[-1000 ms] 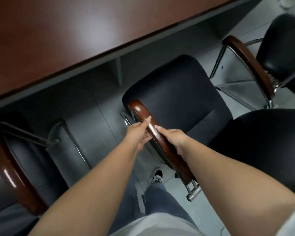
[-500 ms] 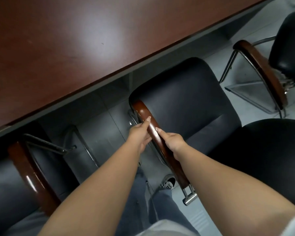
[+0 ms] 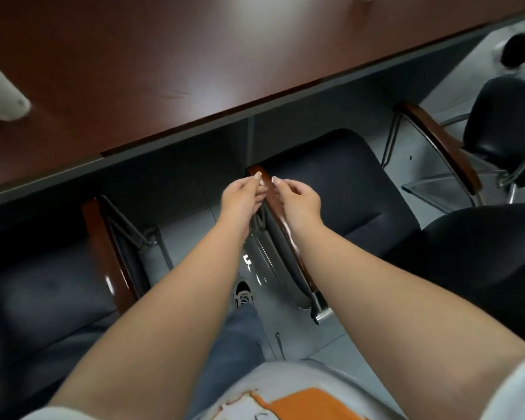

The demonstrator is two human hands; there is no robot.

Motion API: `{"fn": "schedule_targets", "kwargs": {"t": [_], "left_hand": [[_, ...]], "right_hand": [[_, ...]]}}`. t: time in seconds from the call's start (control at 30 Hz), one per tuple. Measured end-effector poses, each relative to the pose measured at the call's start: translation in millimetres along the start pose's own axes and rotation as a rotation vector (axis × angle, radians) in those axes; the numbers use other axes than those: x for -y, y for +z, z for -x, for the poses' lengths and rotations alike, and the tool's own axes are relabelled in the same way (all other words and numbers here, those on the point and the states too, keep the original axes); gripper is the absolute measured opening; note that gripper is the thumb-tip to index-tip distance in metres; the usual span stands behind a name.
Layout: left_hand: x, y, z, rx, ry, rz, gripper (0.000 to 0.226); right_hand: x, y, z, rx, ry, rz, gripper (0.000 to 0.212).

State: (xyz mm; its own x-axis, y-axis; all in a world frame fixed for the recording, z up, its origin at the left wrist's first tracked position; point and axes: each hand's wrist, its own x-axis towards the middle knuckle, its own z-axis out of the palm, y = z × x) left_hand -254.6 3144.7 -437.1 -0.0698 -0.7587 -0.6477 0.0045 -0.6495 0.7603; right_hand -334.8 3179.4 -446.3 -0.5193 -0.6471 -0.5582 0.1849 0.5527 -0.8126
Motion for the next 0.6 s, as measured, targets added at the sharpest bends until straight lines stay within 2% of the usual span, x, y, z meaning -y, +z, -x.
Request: {"fn": "schedule_targets", "kwargs": {"t": [0.17,0.27,0.47,0.6], "left_hand": [[18,-2,91,-0.028,0.199,0.086,0.009],[35,-5,158,-0.037,0.296,0.096,0.01],[51,5,250,0.053,0.415,0.085,0.016],[43,16,294,0.132,0.498,0.099,0.017]], "right_hand": [[-9,-33,71,0.076,-0.188,-0.115,0.016],[-12,-67,126,0.149,-0.287,-0.136,0.02],[-4,-126,211,0.186,-0.454,-0.226,0.005],[9,-155,254,0.198,-0.516,-0.367,0.006]]}}
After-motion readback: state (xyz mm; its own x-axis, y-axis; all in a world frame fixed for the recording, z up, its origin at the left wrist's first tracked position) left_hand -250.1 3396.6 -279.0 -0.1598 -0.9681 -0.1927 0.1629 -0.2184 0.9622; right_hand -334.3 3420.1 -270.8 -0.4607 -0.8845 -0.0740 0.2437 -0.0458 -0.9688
